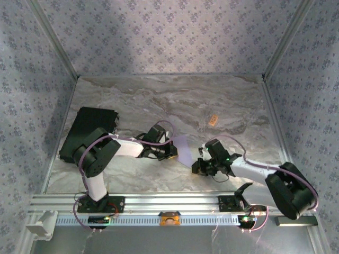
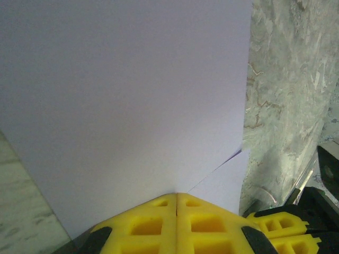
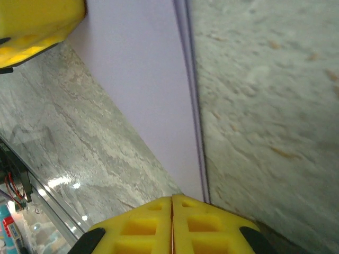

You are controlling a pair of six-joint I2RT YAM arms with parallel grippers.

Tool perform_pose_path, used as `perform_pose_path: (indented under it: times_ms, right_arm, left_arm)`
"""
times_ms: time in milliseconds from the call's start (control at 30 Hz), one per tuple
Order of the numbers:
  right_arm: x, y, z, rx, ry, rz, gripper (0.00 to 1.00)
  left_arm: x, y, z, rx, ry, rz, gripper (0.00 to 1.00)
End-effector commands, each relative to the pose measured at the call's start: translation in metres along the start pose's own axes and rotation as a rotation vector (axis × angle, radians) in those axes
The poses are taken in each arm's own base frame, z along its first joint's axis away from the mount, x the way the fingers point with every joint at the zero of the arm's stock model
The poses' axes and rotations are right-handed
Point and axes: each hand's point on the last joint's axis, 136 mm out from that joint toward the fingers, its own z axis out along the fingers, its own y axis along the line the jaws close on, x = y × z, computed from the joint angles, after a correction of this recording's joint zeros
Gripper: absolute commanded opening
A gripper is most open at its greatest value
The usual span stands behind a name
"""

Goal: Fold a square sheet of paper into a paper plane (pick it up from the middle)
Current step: Third fold the triangle at the center of the table, then fourth fold the wing at the center of the table.

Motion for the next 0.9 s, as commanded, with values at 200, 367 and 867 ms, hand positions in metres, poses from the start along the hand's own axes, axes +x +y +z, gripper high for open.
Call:
perform_pose_path:
  times_ms: [200, 367, 867]
  right_arm:
    - [-0.034, 0.009, -0.026, 0.031, -0.125, -0.013, 0.21]
    - [-0.053, 0.010, -0.021, 0.056, -0.133, -0.022, 0.32]
    - [-0.076, 0.021, -0.001, 0.023, -0.095, -0.045, 0.33]
  left_arm:
    - [0.004, 0.014, -0.001, -0.052, 0.013, -0.017, 0.00]
    - [-0.002, -0.010, -0.010, -0.014, -0.003, 0.034, 0.04]
    - [-0.020, -0.008, -0.066, -0.139, -0.201, 0.079, 0.47]
